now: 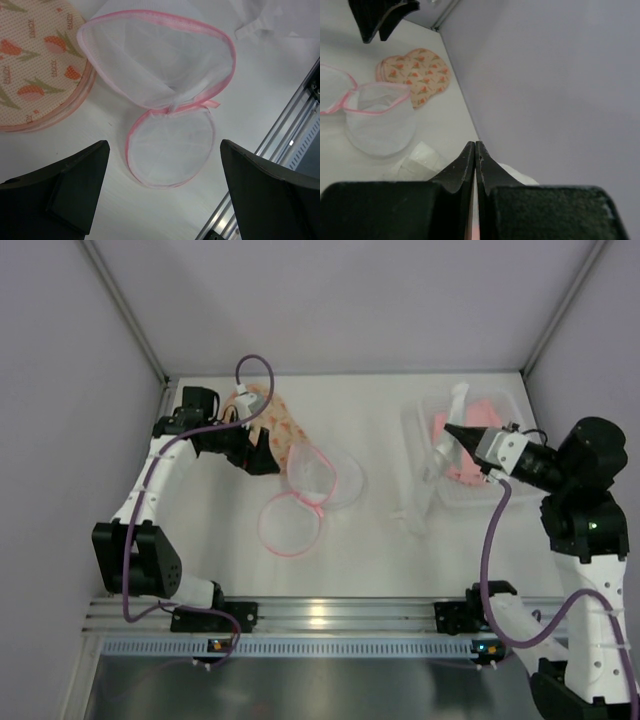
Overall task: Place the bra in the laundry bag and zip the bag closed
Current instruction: Place the bra at the center of the board.
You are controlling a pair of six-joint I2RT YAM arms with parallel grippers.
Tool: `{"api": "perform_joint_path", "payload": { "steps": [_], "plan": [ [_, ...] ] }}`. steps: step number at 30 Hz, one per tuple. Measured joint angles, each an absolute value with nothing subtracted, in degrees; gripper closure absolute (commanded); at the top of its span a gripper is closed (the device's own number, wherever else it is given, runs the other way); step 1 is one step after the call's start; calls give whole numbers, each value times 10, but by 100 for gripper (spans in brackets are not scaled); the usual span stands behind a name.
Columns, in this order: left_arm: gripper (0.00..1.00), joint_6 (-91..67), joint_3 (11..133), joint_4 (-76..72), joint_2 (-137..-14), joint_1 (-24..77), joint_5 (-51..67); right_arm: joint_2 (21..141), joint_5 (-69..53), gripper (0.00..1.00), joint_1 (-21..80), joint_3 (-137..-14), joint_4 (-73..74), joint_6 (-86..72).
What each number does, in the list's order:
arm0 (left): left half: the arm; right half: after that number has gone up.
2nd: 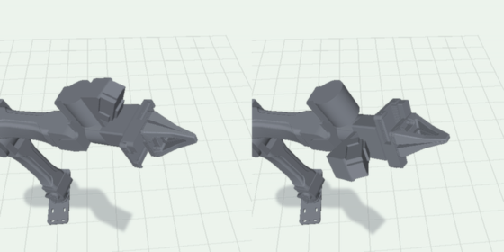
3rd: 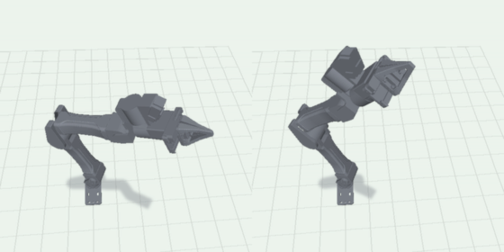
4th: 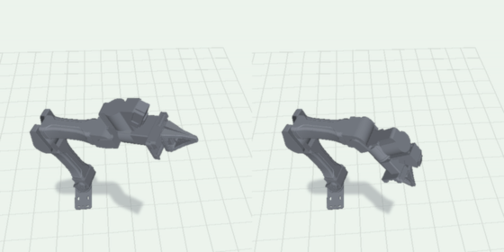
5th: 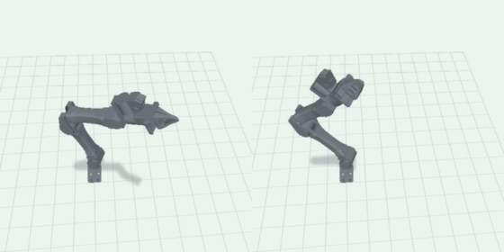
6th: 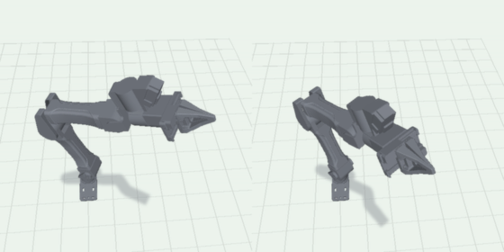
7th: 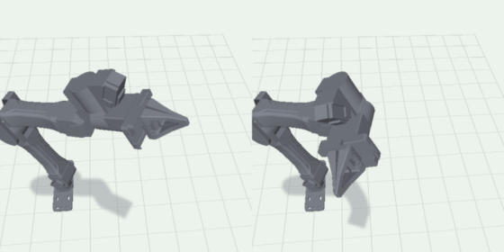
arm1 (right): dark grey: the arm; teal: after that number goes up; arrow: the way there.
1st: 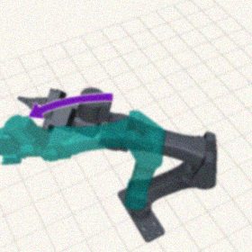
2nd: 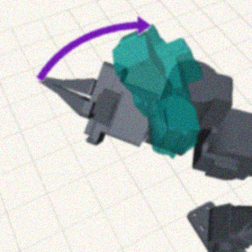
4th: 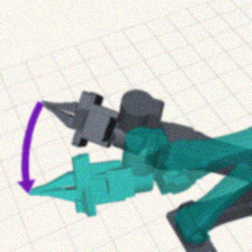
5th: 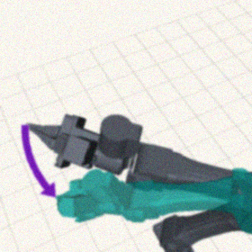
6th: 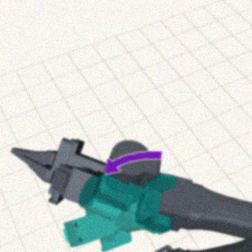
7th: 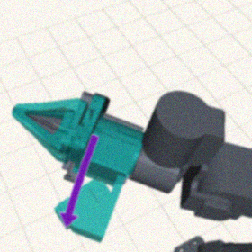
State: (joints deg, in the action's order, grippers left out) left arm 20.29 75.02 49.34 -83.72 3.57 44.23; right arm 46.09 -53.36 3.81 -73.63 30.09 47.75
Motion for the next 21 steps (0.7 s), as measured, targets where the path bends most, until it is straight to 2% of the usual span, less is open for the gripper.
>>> {"api": "perform_joint_path", "payload": {
  "steps": [5, 9, 12, 21],
  "plan": [
    [1, 193, 745, 488, -837, 36, 440, 459, -538, 100, 127, -656, 302, 461],
    [1, 193, 738, 485, -827, 36, 434, 466, -472, 100, 279, -527, 273, 422],
    [1, 193, 727, 484, -813, 36, 429, 489, -423, 100, 363, -483, 249, 397],
    [1, 194, 711, 482, -800, 36, 425, 513, -340, 100, 396, -469, 159, 363]
  ]
}}
